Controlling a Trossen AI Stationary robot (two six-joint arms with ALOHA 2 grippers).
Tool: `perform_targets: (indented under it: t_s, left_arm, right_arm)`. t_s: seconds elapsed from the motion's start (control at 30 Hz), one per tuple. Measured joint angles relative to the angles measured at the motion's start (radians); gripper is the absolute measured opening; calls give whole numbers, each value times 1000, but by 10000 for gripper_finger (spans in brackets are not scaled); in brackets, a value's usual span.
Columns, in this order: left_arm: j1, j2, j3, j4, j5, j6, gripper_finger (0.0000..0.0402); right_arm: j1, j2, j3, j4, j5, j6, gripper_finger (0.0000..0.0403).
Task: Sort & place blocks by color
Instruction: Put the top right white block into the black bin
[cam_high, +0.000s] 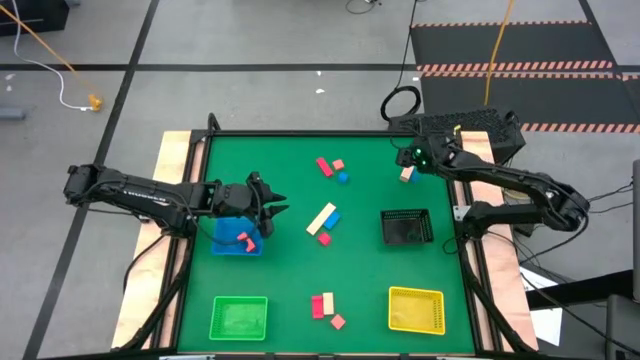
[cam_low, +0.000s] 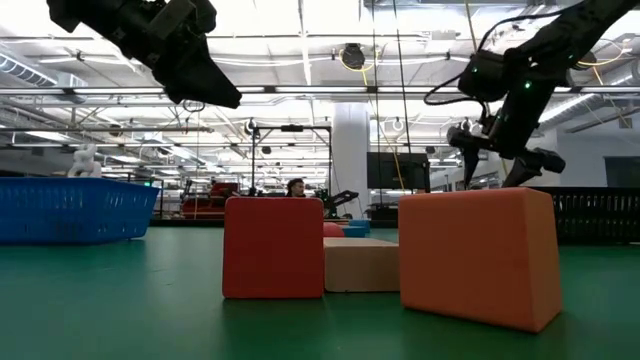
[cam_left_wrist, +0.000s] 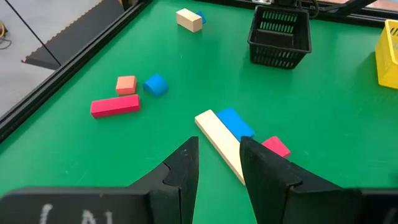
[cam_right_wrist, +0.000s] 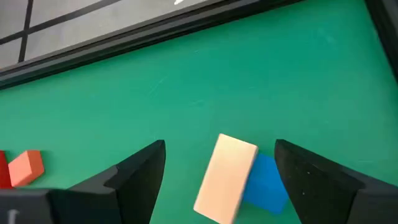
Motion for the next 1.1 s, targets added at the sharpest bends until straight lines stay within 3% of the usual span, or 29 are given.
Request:
perform_targets:
  t_s: [0.57, 1.1]
  left_arm:
    - [0, 0, 0, -52, 0, 7, 118]
    - [1, 0, 0, -68, 0, 8, 118]
  right_arm:
    - [0, 219, 0, 102, 6, 92, 274]
    - [0, 265, 0, 137, 38, 33, 164]
